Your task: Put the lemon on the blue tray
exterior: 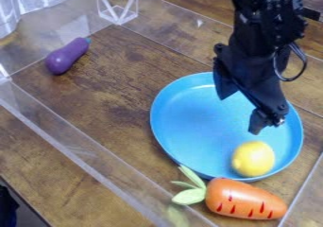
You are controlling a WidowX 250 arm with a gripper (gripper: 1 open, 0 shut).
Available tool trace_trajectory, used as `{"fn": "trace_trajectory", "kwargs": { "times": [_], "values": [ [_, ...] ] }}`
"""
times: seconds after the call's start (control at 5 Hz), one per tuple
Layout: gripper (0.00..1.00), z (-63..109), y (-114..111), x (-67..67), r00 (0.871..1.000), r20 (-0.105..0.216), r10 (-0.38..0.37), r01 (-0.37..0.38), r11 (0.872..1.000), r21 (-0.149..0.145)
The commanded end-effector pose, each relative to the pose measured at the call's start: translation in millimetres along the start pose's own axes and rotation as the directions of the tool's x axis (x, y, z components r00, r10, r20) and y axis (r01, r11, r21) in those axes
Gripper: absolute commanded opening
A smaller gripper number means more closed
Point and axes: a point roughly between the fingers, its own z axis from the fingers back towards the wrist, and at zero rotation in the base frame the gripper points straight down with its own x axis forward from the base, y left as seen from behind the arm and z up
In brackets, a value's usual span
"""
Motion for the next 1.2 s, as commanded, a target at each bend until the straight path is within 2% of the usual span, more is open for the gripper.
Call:
{"fn": "trace_trajectory", "kwargs": {
  "times": [0.0,1.0],
  "values": [
    [1.0,11.9,-6.2,11.7,0.998,0.069,0.002,-0.001,1.0,-0.004],
    [1.0,2.5,-13.3,8.7,0.996,0.081,0.046,-0.044,0.998,-0.035]
  ]
}}
